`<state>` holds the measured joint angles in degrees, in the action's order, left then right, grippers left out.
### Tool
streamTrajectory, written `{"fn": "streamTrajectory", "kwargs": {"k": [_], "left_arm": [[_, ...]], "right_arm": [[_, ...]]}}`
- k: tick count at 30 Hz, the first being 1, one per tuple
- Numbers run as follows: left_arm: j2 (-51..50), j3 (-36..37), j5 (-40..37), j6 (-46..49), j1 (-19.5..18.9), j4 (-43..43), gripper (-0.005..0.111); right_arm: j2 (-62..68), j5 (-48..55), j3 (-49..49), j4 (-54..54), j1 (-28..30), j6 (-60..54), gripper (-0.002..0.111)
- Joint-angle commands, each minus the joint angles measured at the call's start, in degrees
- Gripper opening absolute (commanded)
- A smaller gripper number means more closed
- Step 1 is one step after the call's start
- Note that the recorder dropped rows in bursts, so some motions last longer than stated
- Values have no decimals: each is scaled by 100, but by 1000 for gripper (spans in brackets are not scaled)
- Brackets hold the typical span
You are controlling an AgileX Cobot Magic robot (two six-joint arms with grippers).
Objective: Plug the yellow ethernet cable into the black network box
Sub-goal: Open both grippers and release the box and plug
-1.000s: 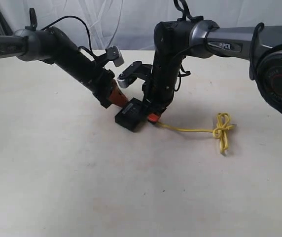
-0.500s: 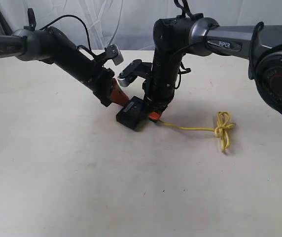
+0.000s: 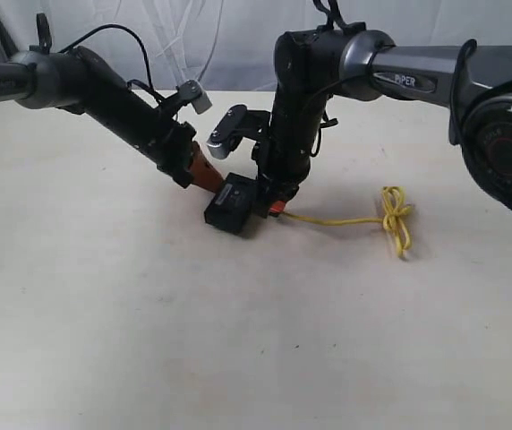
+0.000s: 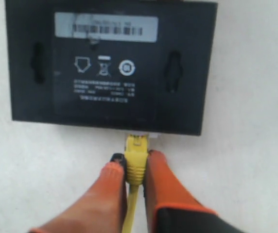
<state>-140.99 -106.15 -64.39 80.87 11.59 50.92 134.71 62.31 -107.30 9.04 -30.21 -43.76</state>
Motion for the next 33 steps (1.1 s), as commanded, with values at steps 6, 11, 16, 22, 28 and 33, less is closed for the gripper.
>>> {"fn": "streamTrajectory", "kwargs": {"k": [6,11,16,22,28,33], "left_arm": [[7,-18,270,-297,-20,-367,0],[7,-18,331,-413,-46,-542,0],[28,-18,400,-808,-194,-407,0],[162,-18,227,-1199,-340,-391,0],[457,-18,-48,-1286,-361,-526,0],[771,-18,158,-1726,-397,-775,0]], "right_arm": [[-22,-41,-47,-18,-10,-78,-1],[-22,-18,-47,-65,-10,-78,-1],[-22,17,-47,-82,-10,-78,-1],[48,39,-47,-82,-10,-171,-1],[201,-103,-47,-66,-10,-163,5],[112,121,-47,-163,-10,-163,49]]}}
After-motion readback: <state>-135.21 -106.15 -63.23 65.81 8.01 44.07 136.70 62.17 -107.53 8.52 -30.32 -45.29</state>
